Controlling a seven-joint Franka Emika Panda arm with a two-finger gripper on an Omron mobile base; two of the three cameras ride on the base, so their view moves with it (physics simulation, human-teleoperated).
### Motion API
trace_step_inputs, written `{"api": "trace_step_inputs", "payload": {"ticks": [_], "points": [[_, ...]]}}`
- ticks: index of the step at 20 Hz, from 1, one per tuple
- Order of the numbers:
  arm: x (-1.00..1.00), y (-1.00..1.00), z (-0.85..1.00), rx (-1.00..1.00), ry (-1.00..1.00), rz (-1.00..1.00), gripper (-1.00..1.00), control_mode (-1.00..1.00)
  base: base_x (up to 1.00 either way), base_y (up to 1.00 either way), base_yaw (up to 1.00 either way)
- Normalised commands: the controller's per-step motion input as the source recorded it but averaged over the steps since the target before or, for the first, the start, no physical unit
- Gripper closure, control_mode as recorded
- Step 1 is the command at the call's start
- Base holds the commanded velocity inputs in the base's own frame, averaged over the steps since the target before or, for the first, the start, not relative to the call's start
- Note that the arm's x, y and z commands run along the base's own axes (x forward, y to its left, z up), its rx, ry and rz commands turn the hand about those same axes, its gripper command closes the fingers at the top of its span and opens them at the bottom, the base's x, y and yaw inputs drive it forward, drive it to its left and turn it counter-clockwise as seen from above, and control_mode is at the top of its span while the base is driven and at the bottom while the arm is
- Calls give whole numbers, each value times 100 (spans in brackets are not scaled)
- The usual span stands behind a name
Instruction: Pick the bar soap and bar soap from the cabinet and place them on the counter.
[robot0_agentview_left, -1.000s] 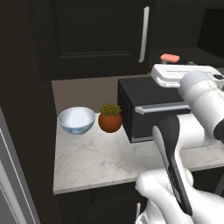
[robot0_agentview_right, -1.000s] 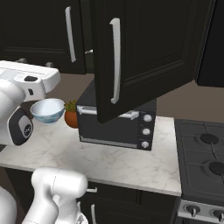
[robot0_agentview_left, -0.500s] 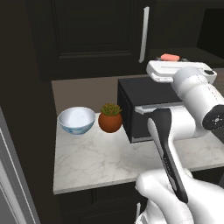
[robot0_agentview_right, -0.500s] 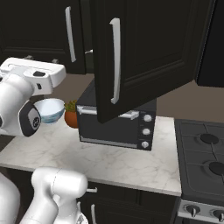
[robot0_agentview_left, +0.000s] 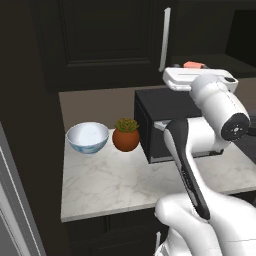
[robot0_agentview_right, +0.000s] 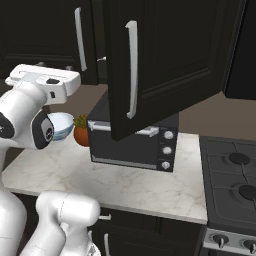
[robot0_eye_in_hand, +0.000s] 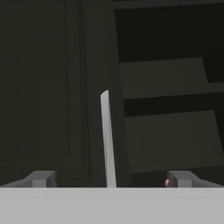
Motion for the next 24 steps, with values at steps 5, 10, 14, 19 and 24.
{"api": "trace_step_inputs", "payload": {"ticks": [5,10,14,19,24], "points": [[30,0,-8,0,0,0,-100,-100,0,0,0],[32,0,-4,0,0,0,-100,-100,0,0,0],[37,1,-2,0,0,0,-100,-100,0,0,0],[35,0,0,0,0,0,-100,-100,0,0,0],[34,0,0,0,0,0,-100,-100,0,0,0]]}}
